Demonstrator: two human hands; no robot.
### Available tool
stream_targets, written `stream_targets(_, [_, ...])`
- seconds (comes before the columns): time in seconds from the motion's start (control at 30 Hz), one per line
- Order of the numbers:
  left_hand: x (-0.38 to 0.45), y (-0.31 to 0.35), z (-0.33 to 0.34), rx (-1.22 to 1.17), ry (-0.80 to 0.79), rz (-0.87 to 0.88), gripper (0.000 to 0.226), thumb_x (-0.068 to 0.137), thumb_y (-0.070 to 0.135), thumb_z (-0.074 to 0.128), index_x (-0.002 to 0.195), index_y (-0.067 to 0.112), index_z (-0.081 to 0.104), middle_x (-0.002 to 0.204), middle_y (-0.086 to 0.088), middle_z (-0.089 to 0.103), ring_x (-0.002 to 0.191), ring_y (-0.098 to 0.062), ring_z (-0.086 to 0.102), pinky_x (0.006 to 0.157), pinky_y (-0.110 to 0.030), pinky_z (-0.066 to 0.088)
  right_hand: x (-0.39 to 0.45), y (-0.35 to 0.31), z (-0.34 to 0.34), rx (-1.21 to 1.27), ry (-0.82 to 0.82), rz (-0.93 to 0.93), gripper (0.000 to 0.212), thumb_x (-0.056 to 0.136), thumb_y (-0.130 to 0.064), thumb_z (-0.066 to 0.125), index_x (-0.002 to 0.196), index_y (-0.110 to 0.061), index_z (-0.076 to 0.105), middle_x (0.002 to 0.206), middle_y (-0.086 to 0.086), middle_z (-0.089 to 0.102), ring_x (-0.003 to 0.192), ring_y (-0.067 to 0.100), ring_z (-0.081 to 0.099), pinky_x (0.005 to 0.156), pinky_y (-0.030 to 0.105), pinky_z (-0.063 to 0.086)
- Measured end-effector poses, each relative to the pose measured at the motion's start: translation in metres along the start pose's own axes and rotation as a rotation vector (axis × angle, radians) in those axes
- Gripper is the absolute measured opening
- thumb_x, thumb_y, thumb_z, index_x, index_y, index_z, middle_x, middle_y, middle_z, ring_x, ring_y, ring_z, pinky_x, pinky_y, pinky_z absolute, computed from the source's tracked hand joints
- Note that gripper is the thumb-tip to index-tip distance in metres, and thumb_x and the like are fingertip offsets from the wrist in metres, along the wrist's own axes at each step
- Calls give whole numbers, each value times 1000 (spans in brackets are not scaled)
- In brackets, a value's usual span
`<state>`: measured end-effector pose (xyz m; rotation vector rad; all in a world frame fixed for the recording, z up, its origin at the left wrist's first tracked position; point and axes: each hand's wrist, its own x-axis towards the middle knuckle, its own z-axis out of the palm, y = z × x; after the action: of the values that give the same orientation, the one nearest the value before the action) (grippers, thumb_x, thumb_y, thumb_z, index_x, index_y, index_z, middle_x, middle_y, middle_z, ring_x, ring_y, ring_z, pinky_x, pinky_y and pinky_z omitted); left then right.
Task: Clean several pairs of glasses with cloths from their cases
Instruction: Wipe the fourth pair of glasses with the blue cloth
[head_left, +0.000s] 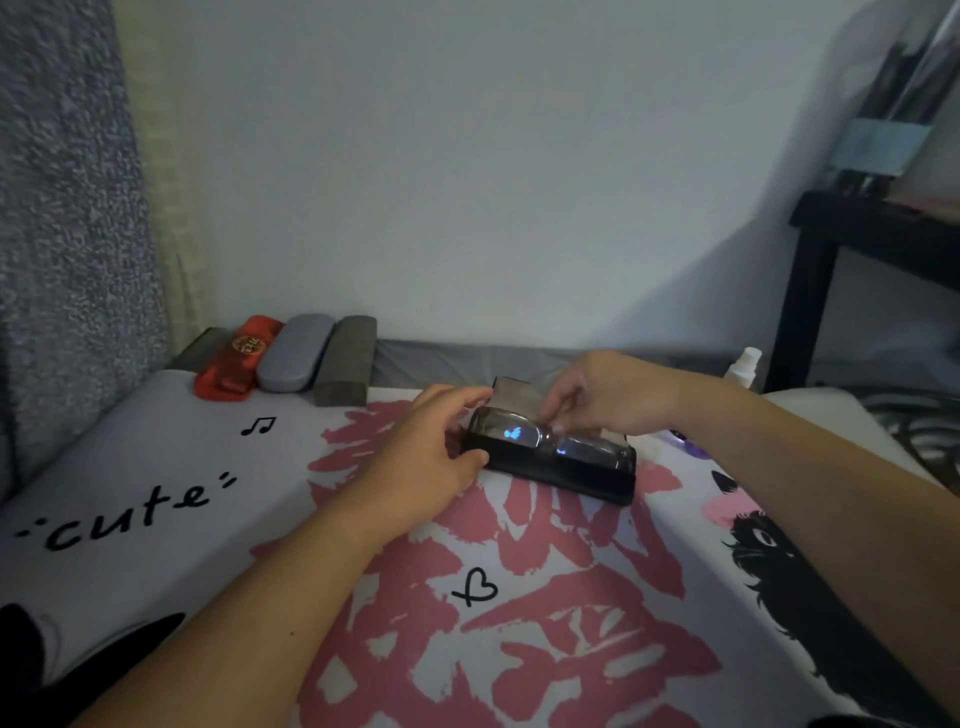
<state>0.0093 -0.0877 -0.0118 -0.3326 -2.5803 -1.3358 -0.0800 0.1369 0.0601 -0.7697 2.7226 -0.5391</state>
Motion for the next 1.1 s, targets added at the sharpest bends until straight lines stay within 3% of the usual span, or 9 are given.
stream_targets(0.17, [-3,3,0,56,-64,2,67,93,20,71,150,39,41,137,21,42,119,0,49,105,-22,42,0,-3,3,-205,-61,23,40,92,1,52,100,-26,81,103,1,74,97,25,68,90,41,56])
stream_targets(0.27, [-3,3,1,90,-70,-3,65,94,21,70,151,33,43,139,21,41,123,0,46,112,-26,40,-9,-12,2,-161,-47,87,52,89,9,40,102,-22,80,94,-6,72,90,16,65,81,22,55])
stream_targets(0.33, [-4,2,1,80,-66,-17,65,93,20,71,150,33,45,139,21,41,123,-1,47,114,-29,41,-21,-16,1,-17,201,128,48,88,12,42,102,-16,78,83,-11,65,83,12,61,66,10,45])
stream_targets(0.43, [-1,1,1,76,-78,-22,69,92,22,73,151,38,40,142,21,42,127,-3,46,113,-31,40,-51,4,9,282,683,245,41,88,8,43,87,-22,71,81,-4,66,88,26,66,76,27,52])
stream_targets(0.5, [0,2,1,83,-95,-43,70,93,24,71,152,40,37,140,23,42,127,-2,44,109,-27,39,-76,20,27,328,817,290,38,91,2,44,83,-27,68,81,2,69,92,34,68,81,40,57])
stream_targets(0.6, [-1,7,4,112,-124,-76,62,95,28,70,148,41,42,129,21,48,120,-3,48,95,-20,41,-99,35,58,82,783,353,25,100,-7,53,103,-20,73,104,5,71,86,20,62,77,29,50])
stream_targets(0.7, [-1,8,3,74,-126,-103,49,91,33,74,132,42,51,124,19,52,116,-4,53,80,-12,39,-95,43,73,-24,732,312,28,101,-14,54,125,-21,67,120,4,63,98,23,61,87,35,53])
stream_targets(0.87, [-7,14,-3,4,-162,-157,80,77,35,86,142,41,40,134,18,47,123,-5,47,98,-25,41,-91,35,72,-138,554,271,50,97,-14,54,146,-25,50,139,4,50,115,31,57,90,42,53])
stream_targets(1.1, [-3,18,-6,-4,-304,-153,113,79,27,86,159,44,8,155,17,34,135,0,35,102,-13,34,-93,26,74,-89,535,288,62,99,-9,49,152,-39,36,141,-2,58,108,29,62,84,42,57])
